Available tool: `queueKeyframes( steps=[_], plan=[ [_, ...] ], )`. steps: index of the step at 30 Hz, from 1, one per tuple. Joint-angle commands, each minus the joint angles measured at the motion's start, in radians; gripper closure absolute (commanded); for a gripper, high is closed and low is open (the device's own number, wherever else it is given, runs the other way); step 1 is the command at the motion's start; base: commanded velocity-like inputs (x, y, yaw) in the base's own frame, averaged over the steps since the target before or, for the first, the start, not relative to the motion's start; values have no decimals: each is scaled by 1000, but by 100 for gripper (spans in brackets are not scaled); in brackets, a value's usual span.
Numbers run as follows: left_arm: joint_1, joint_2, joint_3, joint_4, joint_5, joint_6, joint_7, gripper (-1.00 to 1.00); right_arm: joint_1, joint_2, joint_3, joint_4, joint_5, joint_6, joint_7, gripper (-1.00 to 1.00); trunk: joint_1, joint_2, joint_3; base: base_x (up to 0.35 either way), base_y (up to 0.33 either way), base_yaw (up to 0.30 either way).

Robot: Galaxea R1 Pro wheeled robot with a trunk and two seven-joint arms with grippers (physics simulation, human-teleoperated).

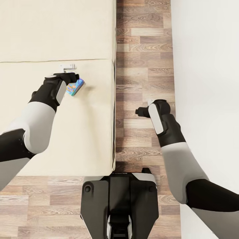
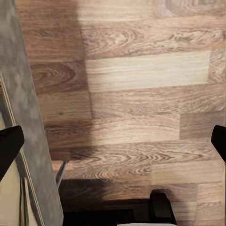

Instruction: Put all the toys in the child's room - the three board games (two on the bed and one on the table), the two jigsaw puzzles on the table, and the tennis ball on the table - inside the toy box on the table in the child's room.

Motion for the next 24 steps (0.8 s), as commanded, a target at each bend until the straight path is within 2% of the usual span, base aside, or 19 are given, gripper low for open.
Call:
queueKeyframes(
  steps=[1, 6, 24],
  plan=[
    [-8, -5, 4, -14, -10, 6, -1, -100, 0, 0, 23, -3, -9, 1, -10, -100, 1, -2, -1, 0, 0, 0],
    [-20, -12, 5, -39, -10, 8, -1, -100, 0, 0, 82, -34, -12, 0, -10, -100, 1, -2, -1, 0, 0, 0],
    [-22, -13, 5, -46, -10, 2, -2, -100, 4, 0, 97, -49, -13, 0, -10, -100, 1, -2, -1, 0, 0, 0]
  ],
)
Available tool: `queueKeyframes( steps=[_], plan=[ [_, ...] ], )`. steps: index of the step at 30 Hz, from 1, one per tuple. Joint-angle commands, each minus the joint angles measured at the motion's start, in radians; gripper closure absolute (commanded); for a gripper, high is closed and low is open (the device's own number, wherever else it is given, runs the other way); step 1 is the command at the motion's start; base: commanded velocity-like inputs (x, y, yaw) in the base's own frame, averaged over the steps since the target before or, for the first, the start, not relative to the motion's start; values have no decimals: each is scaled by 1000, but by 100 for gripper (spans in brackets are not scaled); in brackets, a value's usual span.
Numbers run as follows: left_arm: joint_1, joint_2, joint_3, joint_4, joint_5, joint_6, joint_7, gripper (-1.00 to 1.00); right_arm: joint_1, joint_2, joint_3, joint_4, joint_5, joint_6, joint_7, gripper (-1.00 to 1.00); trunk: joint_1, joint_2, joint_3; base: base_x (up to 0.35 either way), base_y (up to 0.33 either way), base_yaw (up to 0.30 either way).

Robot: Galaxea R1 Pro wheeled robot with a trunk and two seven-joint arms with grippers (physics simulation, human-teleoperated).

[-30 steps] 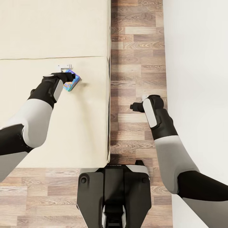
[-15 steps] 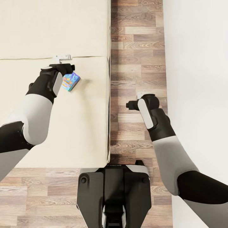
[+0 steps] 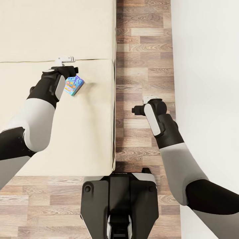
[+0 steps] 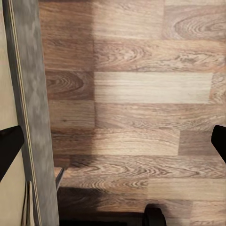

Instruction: Put all the toys in the child's room - the three board games (two on the bed and one on the table), the two jigsaw puzzles on the table, and the tennis ball on the table - inside the toy box on the table in the child's room.

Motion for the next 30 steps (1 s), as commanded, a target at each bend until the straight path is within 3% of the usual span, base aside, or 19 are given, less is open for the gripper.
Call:
queueKeyframes(
  steps=[1, 10, 30],
  plan=[
    [0, -1, 6, -1, -10, 4, -2, -100, -1, 0, 1, -1, -10, 2, -10, -100, 1, -2, -1, 0, 0, 0],
    [0, 1, 6, 0, -10, 2, -2, -100, 0, 0, 1, -1, -10, 2, -10, -100, 1, -2, -4, 0, 0, 0],
    [0, -1, 6, 0, -11, -17, -2, -100, 0, 0, 1, -1, -11, 4, -10, -100, 1, -2, -35, 0, 0, 0]
  ],
)
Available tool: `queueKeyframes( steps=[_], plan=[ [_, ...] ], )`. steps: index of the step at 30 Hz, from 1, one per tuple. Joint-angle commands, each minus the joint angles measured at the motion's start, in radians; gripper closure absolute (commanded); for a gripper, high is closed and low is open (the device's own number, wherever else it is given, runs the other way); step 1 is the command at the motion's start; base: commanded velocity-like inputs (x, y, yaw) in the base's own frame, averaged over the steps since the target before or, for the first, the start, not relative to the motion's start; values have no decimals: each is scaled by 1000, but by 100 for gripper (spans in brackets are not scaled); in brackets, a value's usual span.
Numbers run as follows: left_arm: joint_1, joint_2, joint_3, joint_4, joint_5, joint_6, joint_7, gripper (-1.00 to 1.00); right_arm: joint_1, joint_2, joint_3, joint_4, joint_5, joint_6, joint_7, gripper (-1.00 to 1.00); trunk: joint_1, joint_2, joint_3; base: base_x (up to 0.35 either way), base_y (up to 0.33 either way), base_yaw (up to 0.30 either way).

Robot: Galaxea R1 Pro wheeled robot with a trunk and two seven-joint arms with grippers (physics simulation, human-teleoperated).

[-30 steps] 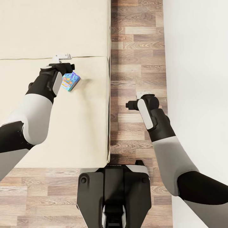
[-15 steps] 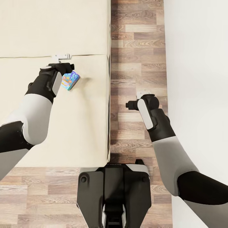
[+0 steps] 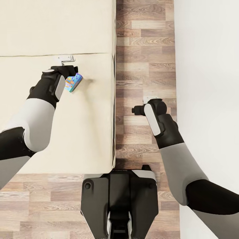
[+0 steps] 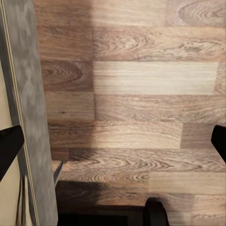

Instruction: Put all the toys in the child's room - the three board games (two on the bed and one on the table), the two jigsaw puzzles on the table, and the tennis ball on the table - inside the toy box on the table in the child's room.

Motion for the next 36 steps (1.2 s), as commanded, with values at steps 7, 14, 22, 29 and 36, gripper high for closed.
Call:
queueKeyframes(
  steps=[7, 14, 22, 29, 36],
  plan=[
    [0, -1, 6, -1, -10, -16, -2, -100, -1, 0, 1, -1, -10, 3, -10, -100, 1, -2, -12, 0, 0, 0],
    [0, 2, 5, 0, -10, -24, -2, -100, -1, 0, 1, -1, -10, 3, -10, -100, 1, -2, -24, 0, 0, 0],
    [0, 4, 6, 1, -10, -26, -2, -100, -1, 0, 1, -1, -10, 3, -10, -100, 1, -2, -37, 0, 0, 0],
    [0, 5, 6, 2, -10, -27, -2, -100, -1, 0, 1, -1, -10, 3, -10, -100, 1, -2, -48, 0, 0, 0],
    [0, 6, 5, 0, -10, -46, -2, -100, -1, 0, 1, -1, -10, 3, -10, -100, 1, -2, -54, 0, 0, 0]
  ],
)
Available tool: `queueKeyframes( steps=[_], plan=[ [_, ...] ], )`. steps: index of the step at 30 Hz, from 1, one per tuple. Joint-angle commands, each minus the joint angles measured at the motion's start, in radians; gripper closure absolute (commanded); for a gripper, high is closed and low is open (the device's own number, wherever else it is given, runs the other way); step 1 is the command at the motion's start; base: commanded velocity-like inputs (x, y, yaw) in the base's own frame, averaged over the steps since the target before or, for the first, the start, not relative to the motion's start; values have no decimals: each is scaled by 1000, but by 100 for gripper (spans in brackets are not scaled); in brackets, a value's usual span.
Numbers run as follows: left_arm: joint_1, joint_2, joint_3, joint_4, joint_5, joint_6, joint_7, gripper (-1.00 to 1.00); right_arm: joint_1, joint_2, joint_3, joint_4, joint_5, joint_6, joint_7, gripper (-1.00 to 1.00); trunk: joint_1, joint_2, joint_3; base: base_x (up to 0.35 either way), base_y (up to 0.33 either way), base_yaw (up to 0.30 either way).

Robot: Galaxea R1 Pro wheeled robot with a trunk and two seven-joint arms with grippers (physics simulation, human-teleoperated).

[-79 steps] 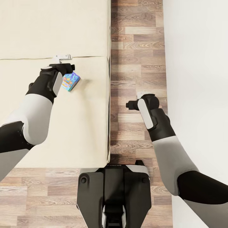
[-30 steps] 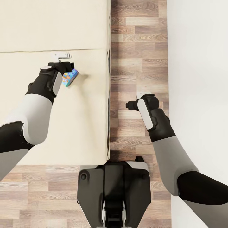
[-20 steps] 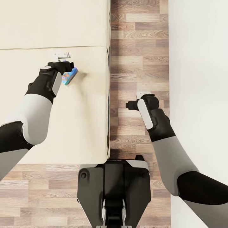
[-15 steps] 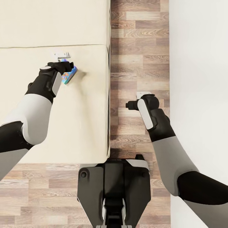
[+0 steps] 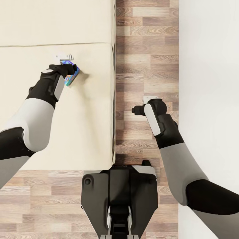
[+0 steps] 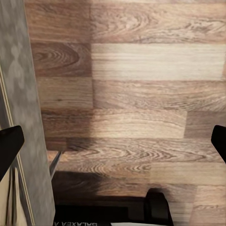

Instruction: Put all the toys in the child's room - the three board games (two on the bed and one on the table), the two jigsaw puzzles on the table, and the tennis ball on the table - inside the toy box on the table in the child's room.

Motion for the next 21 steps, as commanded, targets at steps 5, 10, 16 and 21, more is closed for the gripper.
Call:
queueKeyframes(
  steps=[5, 10, 16, 21],
  plan=[
    [0, -1, 3, -4, -9, -8, 0, -100, 0, 0, 1, 0, -10, 2, -10, -100, 1, -2, -2, 0, 0, 0],
    [0, -2, 3, -6, -8, -12, 0, -100, 0, 0, 2, 0, -10, 2, -10, -100, 1, -2, -2, 0, 0, 0],
    [0, -3, 3, -8, -8, -13, 1, -100, 0, 0, 2, 0, -10, 2, -10, -100, 1, -2, -2, 0, 0, 0],
    [0, -5, 3, -8, -8, -14, 1, -100, 0, 0, 1, 0, -10, 2, -10, -100, 1, -2, -2, 0, 0, 0]
  ],
)
